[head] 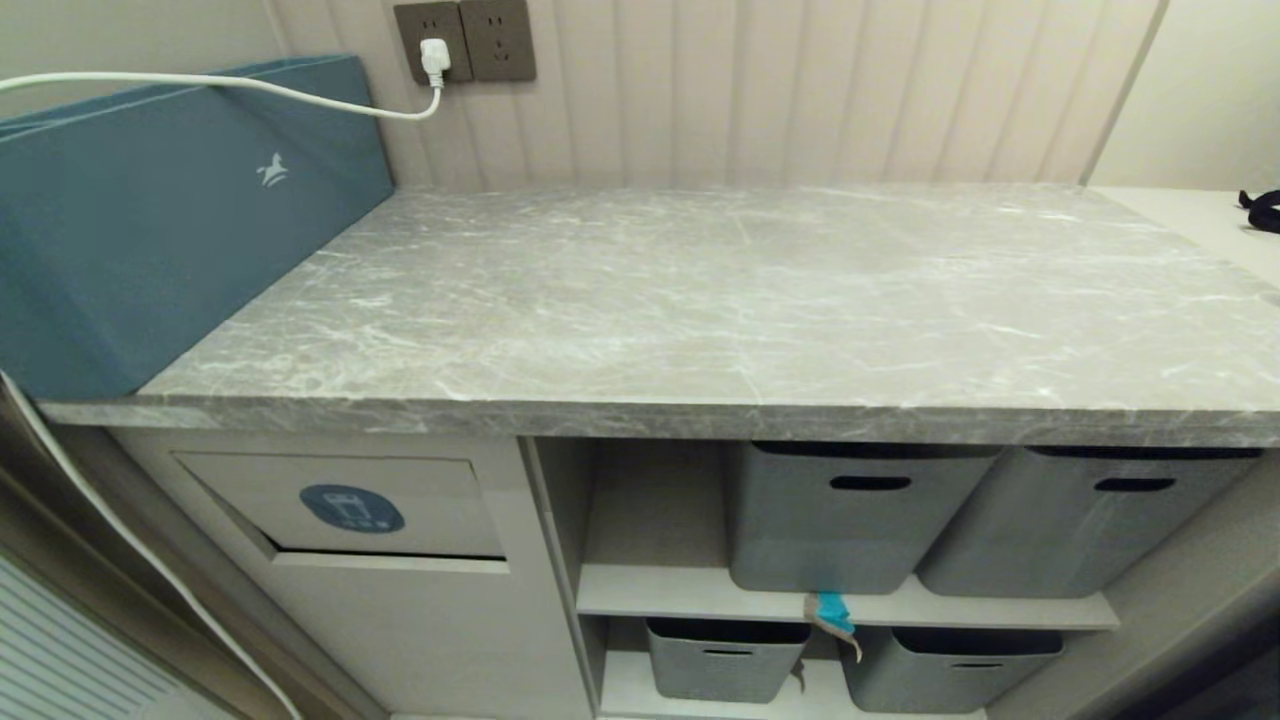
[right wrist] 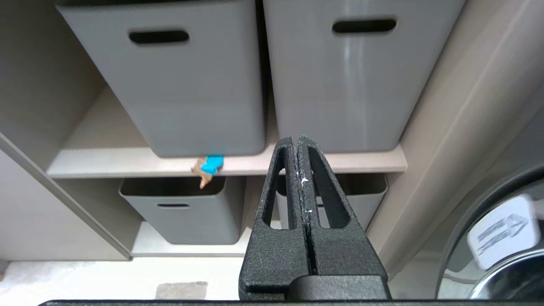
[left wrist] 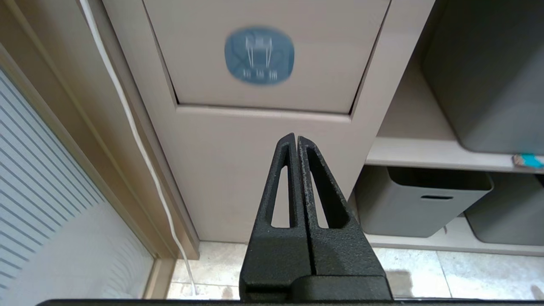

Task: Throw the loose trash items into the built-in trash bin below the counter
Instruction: Put the garbage in the trash can

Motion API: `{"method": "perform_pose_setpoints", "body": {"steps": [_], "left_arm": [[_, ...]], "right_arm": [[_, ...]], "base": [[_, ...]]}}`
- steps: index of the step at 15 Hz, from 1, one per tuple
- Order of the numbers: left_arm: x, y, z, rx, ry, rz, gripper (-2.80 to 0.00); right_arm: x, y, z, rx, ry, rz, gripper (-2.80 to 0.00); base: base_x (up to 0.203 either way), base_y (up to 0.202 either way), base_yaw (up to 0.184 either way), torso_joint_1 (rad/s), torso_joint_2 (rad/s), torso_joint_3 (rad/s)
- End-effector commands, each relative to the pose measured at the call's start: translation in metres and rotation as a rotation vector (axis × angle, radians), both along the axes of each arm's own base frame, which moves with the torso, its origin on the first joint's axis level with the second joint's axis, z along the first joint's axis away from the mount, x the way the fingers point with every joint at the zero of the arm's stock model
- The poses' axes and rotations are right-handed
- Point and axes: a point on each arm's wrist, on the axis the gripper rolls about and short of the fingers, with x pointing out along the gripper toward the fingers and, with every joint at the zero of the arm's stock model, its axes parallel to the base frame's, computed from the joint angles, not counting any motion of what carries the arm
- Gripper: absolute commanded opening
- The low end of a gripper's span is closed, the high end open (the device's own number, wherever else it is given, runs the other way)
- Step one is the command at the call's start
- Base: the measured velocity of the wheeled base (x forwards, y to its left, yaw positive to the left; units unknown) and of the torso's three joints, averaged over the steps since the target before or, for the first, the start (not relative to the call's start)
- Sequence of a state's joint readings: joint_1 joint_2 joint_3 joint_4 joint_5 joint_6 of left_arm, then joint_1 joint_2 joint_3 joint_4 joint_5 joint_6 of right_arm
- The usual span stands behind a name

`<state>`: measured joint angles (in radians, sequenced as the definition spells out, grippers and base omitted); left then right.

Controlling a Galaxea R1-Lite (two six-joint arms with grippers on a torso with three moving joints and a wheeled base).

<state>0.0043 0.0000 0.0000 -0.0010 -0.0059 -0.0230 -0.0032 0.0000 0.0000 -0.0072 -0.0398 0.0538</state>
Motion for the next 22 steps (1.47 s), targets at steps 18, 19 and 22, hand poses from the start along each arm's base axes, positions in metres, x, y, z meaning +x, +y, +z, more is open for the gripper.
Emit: {"method": "perform_pose_setpoints", "body": {"steps": [18,19,22], "left_arm": [[0.020,0.000,0.083,-0.146,0.053,-0.009,-2.80],[0.036,0.000,0.100,-0.222,0.101,-0.004,-2.80],[0.099,0.000,0.126,-0.373,0.256,0.026,-2.80]], "right_arm": [[0.000,0.000,0.000,0.000,0.001,0.000,-2.80],[0.000,0.000,0.000,0.000,0.001,0.000,-2.80],[0.000,0.000,0.000,0.000,0.000,0.000,-2.80]], "base": [[0.000,0.000,0.000,-0.116,0.34,0.224],[0.000,0.000,0.000,0.000,0.00,0.000],[0.000,0.000,0.000,0.000,0.00,0.000]]}}
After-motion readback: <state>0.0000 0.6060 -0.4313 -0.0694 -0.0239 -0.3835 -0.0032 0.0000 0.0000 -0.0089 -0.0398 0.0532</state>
